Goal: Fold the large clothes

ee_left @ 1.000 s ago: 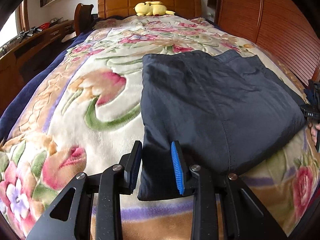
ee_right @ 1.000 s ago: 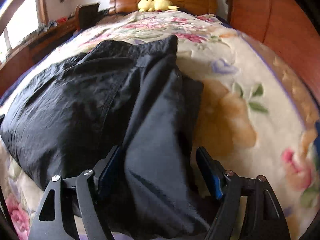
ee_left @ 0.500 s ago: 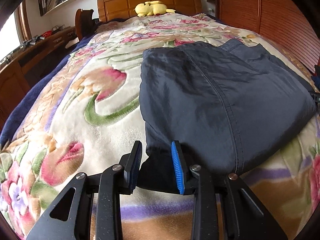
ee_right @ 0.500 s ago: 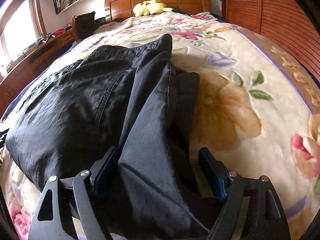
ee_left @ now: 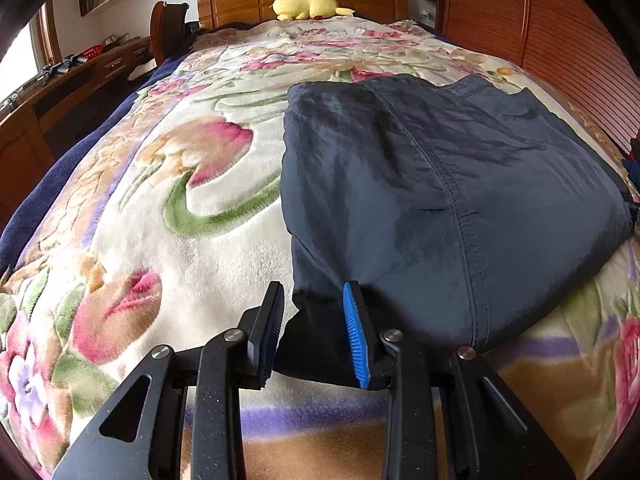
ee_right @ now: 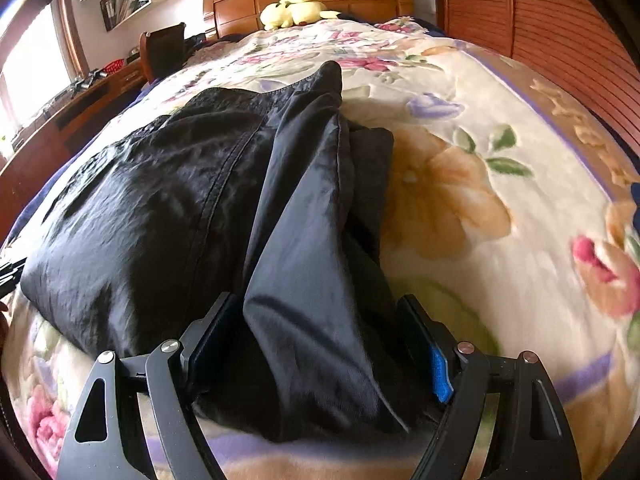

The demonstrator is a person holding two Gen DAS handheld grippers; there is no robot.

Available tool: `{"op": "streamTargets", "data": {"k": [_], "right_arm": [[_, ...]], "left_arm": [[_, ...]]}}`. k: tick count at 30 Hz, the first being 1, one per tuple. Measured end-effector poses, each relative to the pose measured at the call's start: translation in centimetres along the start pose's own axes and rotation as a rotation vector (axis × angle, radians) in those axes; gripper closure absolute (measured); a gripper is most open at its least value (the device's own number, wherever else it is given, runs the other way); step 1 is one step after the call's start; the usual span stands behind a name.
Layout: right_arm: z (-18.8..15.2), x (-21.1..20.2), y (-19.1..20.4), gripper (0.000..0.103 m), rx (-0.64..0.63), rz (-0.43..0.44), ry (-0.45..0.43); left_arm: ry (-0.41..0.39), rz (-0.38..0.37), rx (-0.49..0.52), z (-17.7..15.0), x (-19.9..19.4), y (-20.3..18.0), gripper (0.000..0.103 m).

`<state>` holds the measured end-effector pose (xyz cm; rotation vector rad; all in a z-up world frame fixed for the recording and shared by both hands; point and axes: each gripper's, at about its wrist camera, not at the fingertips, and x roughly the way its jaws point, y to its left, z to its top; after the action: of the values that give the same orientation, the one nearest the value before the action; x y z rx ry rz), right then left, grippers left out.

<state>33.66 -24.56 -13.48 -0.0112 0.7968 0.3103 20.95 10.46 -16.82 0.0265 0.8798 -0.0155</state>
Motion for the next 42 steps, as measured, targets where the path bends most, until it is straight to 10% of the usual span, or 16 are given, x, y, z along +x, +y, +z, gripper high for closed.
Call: {"op": "streamTargets", "data": {"k": [7, 18, 29, 42], "right_arm": [[0.2, 0.5, 0.1, 0.027, -0.015, 0.019, 0.023], [0.6, -0.9, 1.4, 0.079, -0.100, 0.034, 0.000], [-1.2, -9.6, 3.8, 0.086, -0.219, -0.007, -0.073], [-6.7, -14.9, 2.6, 0.082, -0.214, 0.014, -0.013]], "left_arm": [[0.014, 0.049, 0.061, 0.0, -0.1, -1.2, 0.078], [-0.072, 0.018, 0.064, 0.8, -4.6, -0.6, 0.100], [-0.204, -0.070, 0.050, -1.7, -12.8, -0.4, 0.101], [-0.143, -0.096, 0.062, -8.1, -16.3, -1.3, 0.101]]}}
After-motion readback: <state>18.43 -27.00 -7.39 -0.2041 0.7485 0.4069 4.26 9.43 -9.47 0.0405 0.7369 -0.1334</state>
